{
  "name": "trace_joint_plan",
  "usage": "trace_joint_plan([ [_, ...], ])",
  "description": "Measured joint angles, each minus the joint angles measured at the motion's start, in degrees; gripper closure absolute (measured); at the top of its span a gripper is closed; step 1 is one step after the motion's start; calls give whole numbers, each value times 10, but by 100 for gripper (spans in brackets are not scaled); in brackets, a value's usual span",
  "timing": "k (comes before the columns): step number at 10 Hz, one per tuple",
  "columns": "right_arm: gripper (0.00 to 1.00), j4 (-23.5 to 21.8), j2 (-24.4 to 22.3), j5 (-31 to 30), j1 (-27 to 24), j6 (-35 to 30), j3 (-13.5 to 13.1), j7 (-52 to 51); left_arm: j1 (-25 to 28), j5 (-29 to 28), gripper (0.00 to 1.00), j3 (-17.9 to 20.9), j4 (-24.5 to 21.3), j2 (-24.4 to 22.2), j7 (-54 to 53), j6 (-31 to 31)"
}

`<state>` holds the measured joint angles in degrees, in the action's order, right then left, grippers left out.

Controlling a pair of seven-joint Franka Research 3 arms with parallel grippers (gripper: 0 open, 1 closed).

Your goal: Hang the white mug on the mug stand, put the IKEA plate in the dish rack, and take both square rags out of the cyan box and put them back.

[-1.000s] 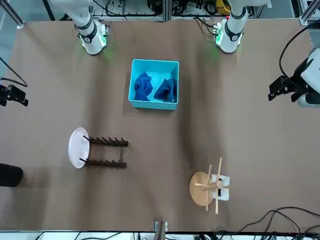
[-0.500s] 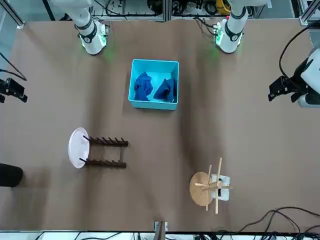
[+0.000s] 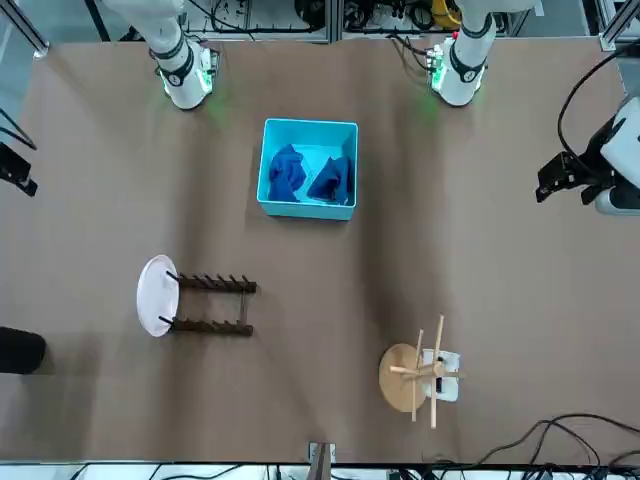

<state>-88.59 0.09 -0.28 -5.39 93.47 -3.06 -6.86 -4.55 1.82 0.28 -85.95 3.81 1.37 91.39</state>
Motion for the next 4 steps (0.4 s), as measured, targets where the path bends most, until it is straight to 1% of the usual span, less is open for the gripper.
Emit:
trace_joint_plan([
  [4, 0, 0, 1, 0, 0, -4, 1, 12, 0, 0, 0, 0, 0, 0, 0, 0],
])
